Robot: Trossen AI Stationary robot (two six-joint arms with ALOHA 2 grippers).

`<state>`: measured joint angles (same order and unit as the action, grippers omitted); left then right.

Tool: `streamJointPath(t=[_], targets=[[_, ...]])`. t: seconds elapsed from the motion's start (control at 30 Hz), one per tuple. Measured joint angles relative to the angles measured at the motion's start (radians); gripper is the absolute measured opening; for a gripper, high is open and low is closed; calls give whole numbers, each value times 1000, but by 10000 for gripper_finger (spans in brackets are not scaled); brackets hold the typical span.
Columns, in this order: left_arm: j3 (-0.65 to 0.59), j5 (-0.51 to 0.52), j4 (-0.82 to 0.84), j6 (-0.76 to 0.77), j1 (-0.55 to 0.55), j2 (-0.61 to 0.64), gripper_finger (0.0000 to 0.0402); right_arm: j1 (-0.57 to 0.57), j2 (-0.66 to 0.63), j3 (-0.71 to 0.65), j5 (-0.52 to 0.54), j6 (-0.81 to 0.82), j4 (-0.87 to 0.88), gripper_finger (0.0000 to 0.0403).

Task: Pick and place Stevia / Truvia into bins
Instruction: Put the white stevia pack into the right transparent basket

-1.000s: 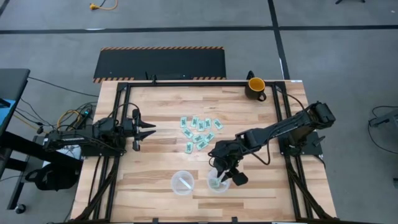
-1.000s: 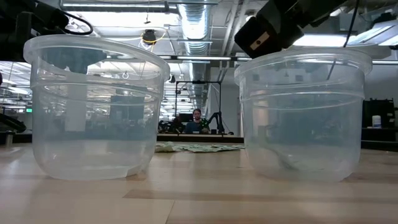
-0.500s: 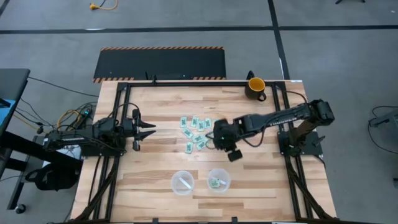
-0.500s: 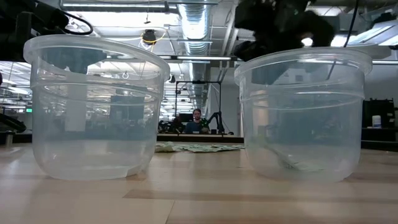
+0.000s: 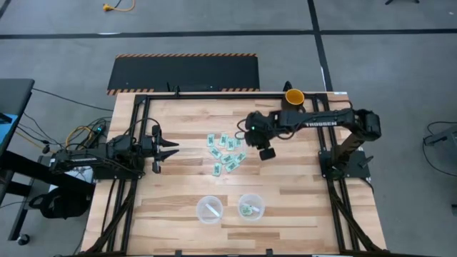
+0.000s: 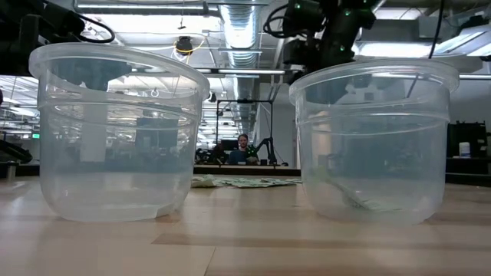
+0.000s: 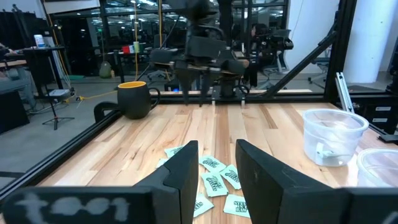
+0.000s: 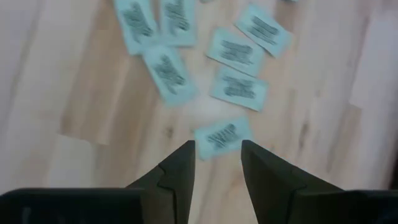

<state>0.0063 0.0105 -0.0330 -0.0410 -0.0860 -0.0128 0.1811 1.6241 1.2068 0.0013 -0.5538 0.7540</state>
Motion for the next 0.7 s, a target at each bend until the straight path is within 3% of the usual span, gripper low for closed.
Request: streamJointPath(t=[0.23,0.5,0.7], targets=[[0,0,0,0,0,0,98,79,1,0,-10,-28,-69,123],[0,0,0,0,0,0,98,131,2,0,-138,-50,-105,123],[0,0,0,0,0,0,97,141,79,3,-161,-63,-108,123]])
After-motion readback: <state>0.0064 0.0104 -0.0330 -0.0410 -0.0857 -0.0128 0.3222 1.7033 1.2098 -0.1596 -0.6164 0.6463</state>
